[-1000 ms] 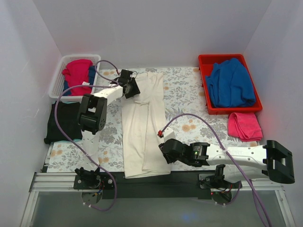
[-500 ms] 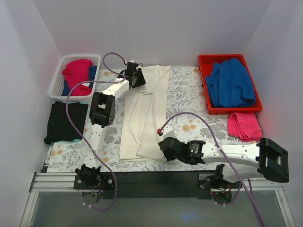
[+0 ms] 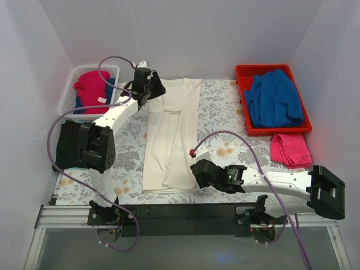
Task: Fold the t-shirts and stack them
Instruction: Rotate the tshirt 90 degrees, then grab the bottom of the folded rectangular tshirt with both arms
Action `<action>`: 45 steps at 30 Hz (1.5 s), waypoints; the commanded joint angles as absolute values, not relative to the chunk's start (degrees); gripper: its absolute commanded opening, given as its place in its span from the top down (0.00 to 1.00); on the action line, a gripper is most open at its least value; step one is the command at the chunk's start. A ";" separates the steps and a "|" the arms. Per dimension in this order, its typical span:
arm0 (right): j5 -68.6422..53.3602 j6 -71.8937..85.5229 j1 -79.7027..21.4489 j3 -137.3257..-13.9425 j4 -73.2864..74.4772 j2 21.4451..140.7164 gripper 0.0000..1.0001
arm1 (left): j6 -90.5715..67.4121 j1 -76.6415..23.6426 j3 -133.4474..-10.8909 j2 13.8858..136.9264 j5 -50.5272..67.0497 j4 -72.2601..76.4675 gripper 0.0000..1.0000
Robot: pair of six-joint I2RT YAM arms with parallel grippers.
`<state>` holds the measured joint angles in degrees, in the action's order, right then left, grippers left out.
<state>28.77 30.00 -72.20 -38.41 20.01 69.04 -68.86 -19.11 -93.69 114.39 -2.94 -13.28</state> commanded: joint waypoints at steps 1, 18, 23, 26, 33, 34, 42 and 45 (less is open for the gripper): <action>29.71 31.38 -71.89 -39.64 18.99 67.77 0.50 | -70.66 -20.12 -86.09 102.60 -2.11 -15.81 0.55; 30.32 33.31 -66.27 -38.06 20.74 63.63 0.49 | -90.70 -39.37 -39.56 62.61 -2.72 -19.85 0.56; 29.62 34.10 -66.09 -37.62 20.74 64.07 0.49 | -93.33 -42.18 -38.76 59.59 -3.25 -24.51 0.56; 29.71 34.28 -66.09 -37.44 20.66 64.42 0.50 | -95.96 -45.43 -36.83 59.68 -5.17 -25.84 0.58; 29.53 34.37 -65.92 -37.18 20.30 64.77 0.49 | -105.28 -53.78 -34.80 61.87 -17.73 -33.03 0.60; 29.44 34.37 -65.83 -37.09 20.30 64.86 0.49 | -106.08 -54.92 -34.80 62.22 -18.45 -33.66 0.60; 29.18 34.19 -65.48 -36.56 20.21 64.69 0.49 | -109.95 -58.53 -34.80 67.41 -20.74 -35.42 0.60; 29.09 34.10 -65.39 -36.48 20.21 64.51 0.49 | -110.48 -58.80 -34.81 68.20 -20.92 -35.33 0.61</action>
<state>28.73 33.23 -65.67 -37.10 20.88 64.86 -108.20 -58.26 -34.96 68.12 -17.85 -34.26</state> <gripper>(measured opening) 0.505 0.397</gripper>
